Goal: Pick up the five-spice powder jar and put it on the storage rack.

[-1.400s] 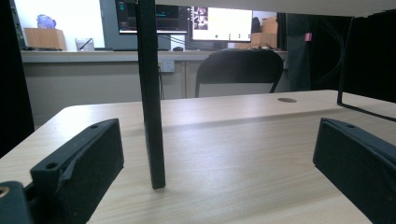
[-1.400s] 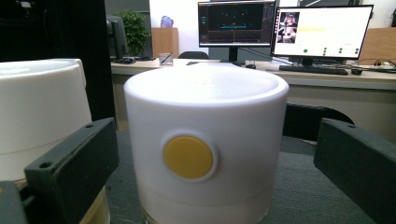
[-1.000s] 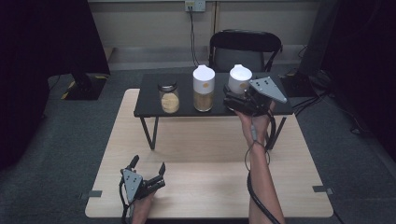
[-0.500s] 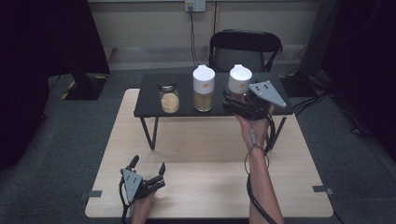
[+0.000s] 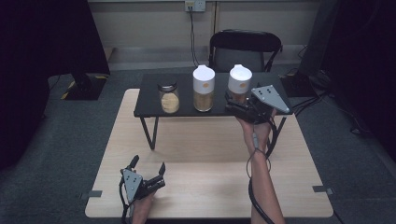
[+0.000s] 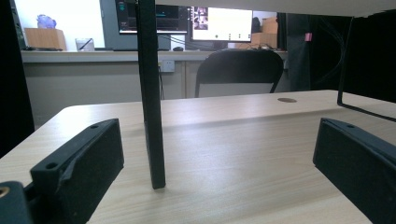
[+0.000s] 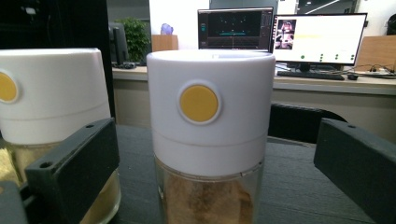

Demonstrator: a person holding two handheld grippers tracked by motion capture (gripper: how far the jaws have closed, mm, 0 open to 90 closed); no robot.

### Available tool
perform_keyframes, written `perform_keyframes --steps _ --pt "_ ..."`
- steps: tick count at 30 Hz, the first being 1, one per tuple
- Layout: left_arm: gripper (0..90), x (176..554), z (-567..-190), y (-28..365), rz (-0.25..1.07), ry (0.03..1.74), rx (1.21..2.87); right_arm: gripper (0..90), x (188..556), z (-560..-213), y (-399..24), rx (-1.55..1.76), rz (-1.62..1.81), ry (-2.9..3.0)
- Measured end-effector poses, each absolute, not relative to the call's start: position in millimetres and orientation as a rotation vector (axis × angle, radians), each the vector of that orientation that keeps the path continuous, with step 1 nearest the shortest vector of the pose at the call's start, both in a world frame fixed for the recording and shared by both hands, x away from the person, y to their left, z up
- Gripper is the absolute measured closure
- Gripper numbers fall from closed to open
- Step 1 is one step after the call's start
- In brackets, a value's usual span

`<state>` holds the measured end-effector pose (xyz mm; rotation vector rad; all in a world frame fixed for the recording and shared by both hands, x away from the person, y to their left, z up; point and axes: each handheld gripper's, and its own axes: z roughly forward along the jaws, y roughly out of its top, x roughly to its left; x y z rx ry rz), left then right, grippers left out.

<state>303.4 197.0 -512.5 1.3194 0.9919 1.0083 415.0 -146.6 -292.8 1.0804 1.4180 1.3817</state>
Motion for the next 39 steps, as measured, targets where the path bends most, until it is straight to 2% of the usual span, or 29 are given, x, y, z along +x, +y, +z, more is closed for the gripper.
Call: perform_keyframes --steps 39 --pt "1.2 303 -512 197 1.009 0.994 1.318 0.0 376 -309 -161 1.053 1.434 1.384"
